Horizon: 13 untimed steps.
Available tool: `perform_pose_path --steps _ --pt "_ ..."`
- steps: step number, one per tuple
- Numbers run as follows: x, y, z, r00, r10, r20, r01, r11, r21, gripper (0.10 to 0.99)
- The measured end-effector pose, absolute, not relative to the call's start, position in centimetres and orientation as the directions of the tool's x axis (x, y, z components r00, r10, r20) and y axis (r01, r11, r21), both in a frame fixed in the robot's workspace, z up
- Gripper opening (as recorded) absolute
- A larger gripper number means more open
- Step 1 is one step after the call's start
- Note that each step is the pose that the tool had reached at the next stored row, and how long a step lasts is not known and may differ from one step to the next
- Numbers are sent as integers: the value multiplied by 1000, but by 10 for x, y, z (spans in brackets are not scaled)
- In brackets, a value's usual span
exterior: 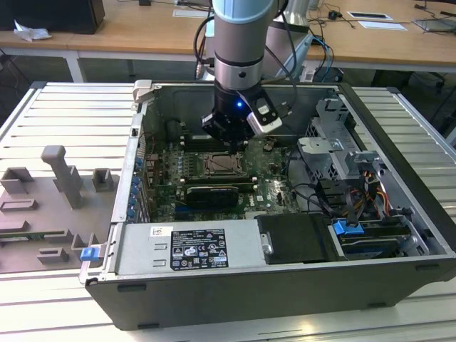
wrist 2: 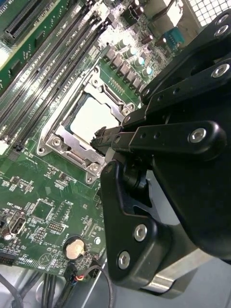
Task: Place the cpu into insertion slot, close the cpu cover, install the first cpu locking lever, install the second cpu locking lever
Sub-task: 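Install the second cpu locking lever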
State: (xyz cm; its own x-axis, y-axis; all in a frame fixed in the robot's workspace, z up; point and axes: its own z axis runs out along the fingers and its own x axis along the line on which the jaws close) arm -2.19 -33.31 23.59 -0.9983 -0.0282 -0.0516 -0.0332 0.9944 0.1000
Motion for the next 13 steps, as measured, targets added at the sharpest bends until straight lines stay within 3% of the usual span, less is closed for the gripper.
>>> perform_pose_path --steps 13 --pt "-22 -353 235 -998 -28 -51 -33 994 100 106"
